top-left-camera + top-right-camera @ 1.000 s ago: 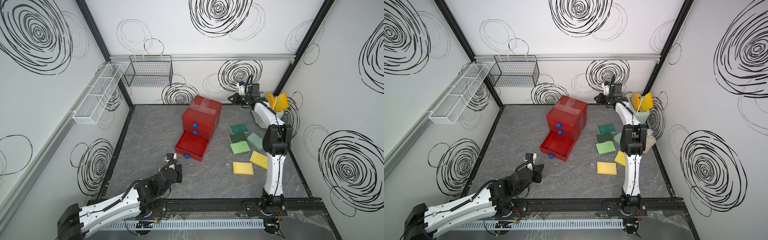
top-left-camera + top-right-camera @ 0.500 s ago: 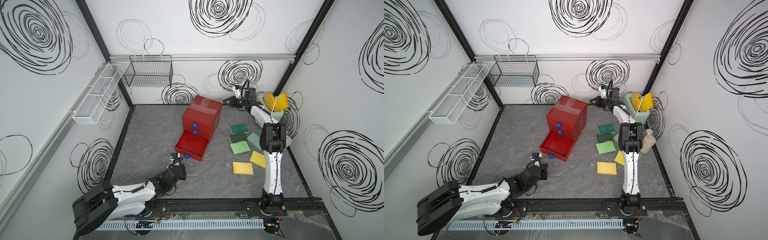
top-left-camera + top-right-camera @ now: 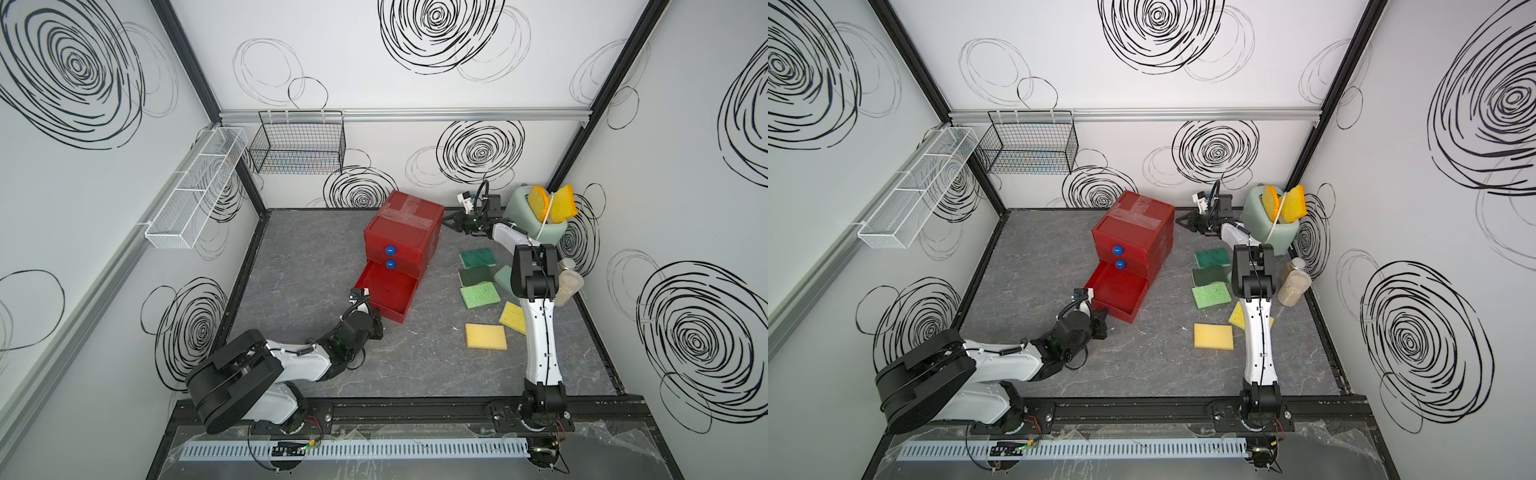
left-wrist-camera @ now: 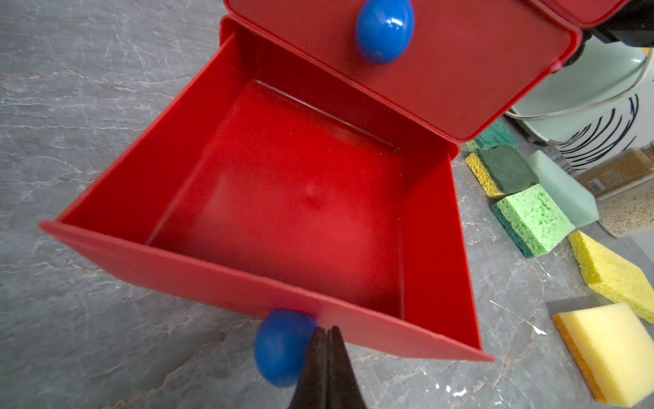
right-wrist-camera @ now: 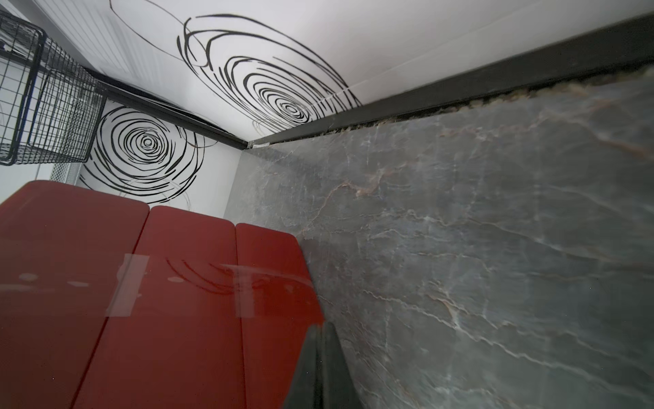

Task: Take the sponge out of the drawer
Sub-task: Close the drawer in the storage box.

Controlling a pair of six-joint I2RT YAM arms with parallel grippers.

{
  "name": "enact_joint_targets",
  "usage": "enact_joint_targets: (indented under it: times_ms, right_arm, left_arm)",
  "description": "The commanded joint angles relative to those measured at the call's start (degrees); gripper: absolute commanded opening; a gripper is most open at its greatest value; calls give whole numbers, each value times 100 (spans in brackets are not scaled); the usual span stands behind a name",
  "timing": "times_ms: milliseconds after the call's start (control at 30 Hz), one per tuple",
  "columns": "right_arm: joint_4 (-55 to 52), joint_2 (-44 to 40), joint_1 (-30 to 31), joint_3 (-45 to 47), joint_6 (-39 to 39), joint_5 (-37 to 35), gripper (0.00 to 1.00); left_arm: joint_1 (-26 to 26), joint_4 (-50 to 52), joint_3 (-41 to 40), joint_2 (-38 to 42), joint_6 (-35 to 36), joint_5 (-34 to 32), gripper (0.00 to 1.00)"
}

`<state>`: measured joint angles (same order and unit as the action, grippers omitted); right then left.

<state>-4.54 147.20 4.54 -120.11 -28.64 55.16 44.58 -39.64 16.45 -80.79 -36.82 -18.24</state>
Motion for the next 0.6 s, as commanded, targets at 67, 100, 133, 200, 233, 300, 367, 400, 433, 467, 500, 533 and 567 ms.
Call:
enact_joint_targets:
  times_ms: [67,100,133,200,233,300,367,400,433,467,500,533,567]
  right_arm:
    - [311,-26,128,-67,-45,363,0]
    - [331,-16,145,-68,-53,405,0]
    - [383,1,155,-72,-91,485,0]
    - [460,34,175,-60,-132,628,0]
    - [486,42,186,-52,-133,690,0]
    - [454,41,205,-38,-99,735,0]
    - [529,-9,225,82,-89,807,0]
    - [570,-28,232,149,-89,816,0]
    - [616,-44,232,215,-88,852,0]
    - [647,-42,239,251,-89,911,0]
    - [649,-34,235,245,-82,971,0]
    - [596,-13,232,218,-57,1003,0]
    - [562,-22,228,221,-33,1038,0]
  left_arm:
    - [-123,-898,162,-464,79,134,0]
    - [-133,-990,172,-566,78,145,0]
    - [-165,-1093,210,-690,70,156,0]
    - [-200,-1278,287,-913,86,198,0]
    - [-214,-1350,349,-1025,106,221,0]
    - [-272,-1456,496,-1191,154,260,0]
    - [-342,-1588,664,-1372,231,322,0]
    - [-393,-1652,760,-1453,265,374,0]
    - [-431,-1722,868,-1557,303,446,0]
    - [-465,-1804,983,-1658,351,523,0]
    - [-483,-1848,1095,-1739,410,576,0]
    - [-504,-1859,1237,-1836,482,608,0]
    - [-518,-1847,1404,-1929,552,634,0]
